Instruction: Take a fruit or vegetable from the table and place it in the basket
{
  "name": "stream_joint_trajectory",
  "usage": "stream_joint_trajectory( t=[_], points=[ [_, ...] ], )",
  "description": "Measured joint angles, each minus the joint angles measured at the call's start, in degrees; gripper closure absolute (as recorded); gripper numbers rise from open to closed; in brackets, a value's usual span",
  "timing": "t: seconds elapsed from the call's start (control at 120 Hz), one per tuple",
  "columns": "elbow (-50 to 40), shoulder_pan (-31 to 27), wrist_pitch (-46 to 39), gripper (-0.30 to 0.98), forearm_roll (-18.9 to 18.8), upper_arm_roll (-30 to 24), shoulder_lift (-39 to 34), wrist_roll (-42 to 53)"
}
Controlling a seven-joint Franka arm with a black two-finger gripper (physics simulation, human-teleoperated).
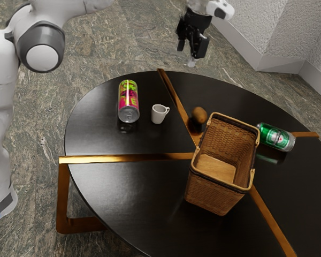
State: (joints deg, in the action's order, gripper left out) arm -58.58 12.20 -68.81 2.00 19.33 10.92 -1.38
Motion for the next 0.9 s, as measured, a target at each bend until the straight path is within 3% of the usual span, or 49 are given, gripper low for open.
stream_joint_trajectory(
  t=[0.15,0.333,0.9],
  points=[
    [-1.14,-0.68,-1.36,0.02,-0.46,-1.22,3.11,-0.24],
    [-3.69,-9.36,-7.98,0.02,-0.36,-0.82,12.08,2.9],
    [-7.47,-8.44,-25.13,0.02,1.82,-4.29,20.16,10.48]
  ],
)
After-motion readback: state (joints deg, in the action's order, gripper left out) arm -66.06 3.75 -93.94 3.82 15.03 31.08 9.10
